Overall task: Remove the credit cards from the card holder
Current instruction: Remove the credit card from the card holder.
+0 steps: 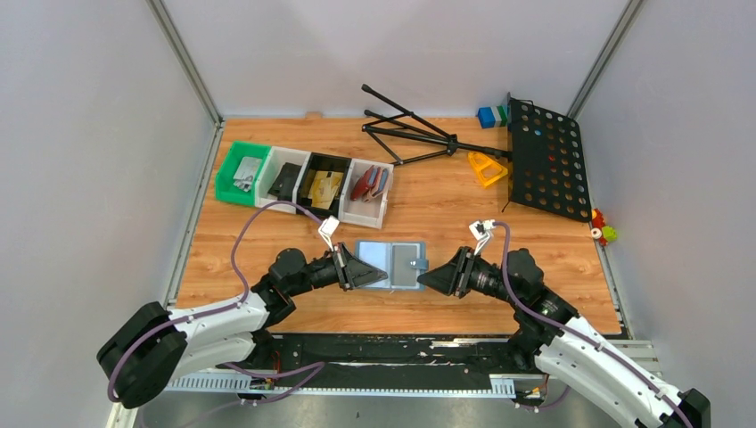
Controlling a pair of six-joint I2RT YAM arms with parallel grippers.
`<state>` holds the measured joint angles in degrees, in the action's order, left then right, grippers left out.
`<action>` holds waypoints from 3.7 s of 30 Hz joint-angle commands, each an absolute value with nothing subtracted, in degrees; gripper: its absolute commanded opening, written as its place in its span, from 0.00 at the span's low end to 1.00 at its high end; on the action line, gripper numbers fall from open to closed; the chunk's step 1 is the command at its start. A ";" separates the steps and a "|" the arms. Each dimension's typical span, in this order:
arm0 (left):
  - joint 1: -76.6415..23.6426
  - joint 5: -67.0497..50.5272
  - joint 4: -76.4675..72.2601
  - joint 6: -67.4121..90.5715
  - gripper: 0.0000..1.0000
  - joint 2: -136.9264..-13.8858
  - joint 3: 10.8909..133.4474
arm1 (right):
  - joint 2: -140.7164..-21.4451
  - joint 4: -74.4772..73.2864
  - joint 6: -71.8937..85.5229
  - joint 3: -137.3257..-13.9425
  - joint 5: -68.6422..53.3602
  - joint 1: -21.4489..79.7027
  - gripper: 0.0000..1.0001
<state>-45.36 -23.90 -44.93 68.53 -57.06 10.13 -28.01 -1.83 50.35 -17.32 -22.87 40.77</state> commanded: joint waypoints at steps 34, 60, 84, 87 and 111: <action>-45.62 -25.20 -51.69 71.55 0.00 -55.51 9.70 | -28.50 12.08 53.96 -14.39 -26.10 40.70 0.02; -49.51 -23.15 -39.09 61.66 0.00 -66.19 19.79 | -43.33 -10.98 45.09 -28.21 -23.54 41.97 0.00; -50.71 -20.57 -29.38 55.51 0.00 -64.68 21.72 | -47.97 -4.51 48.80 -24.90 -25.75 41.92 0.42; -50.71 -20.76 -29.41 55.55 0.00 -64.45 21.89 | -49.61 -4.86 48.65 -25.60 -25.75 41.96 0.34; -50.66 -26.85 -52.93 60.43 0.52 -73.54 14.38 | -59.33 -18.76 41.40 -33.93 -16.26 44.72 0.00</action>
